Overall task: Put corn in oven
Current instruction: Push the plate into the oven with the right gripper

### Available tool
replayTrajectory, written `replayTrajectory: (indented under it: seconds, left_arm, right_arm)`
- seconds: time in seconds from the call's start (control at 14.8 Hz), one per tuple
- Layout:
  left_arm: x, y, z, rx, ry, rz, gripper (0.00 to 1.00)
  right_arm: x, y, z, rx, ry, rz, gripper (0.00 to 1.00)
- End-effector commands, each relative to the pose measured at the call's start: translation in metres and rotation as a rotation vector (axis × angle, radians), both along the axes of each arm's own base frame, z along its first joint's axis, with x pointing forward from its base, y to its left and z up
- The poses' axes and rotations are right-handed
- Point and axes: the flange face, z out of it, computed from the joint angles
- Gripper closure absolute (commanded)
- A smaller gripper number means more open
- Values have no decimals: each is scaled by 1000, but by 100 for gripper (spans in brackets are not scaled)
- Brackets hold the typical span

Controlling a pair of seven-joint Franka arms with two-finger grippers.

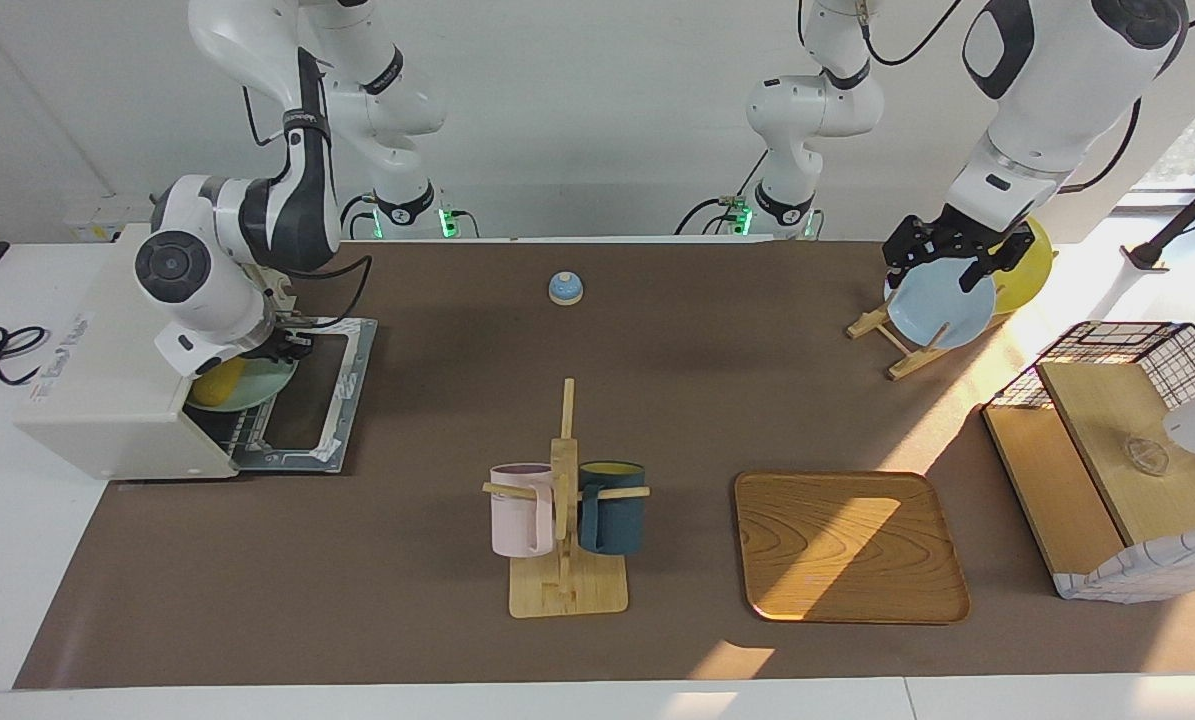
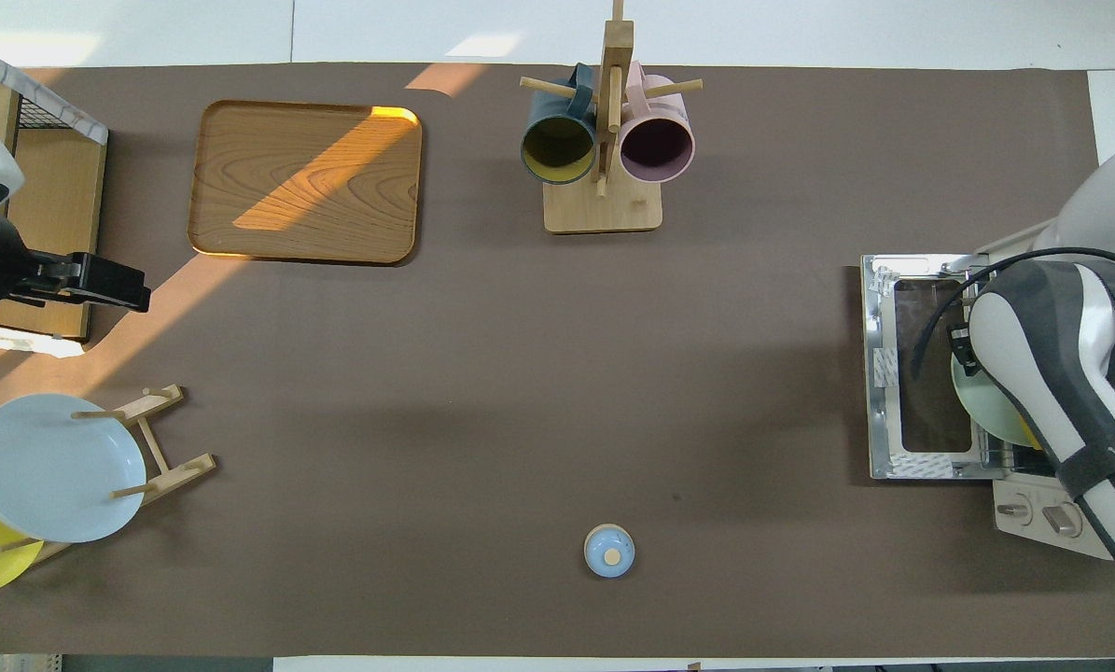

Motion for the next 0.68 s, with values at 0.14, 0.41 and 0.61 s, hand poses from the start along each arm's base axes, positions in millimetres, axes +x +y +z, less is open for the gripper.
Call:
replayTrajectory:
  seconds: [0.14,0.41,0.61]
  left_arm:
    - [-7,4,2,19,-16,13,0]
    - [-7,4,2,19,-16,11,0]
    - [-7,4,2,19,-16,11,0]
  right_arm:
    - [5,6,8,10,-55,40,41]
    - [16,43,15,36,-82,47,41]
    - [18,84,4,82,-161,-7,44]
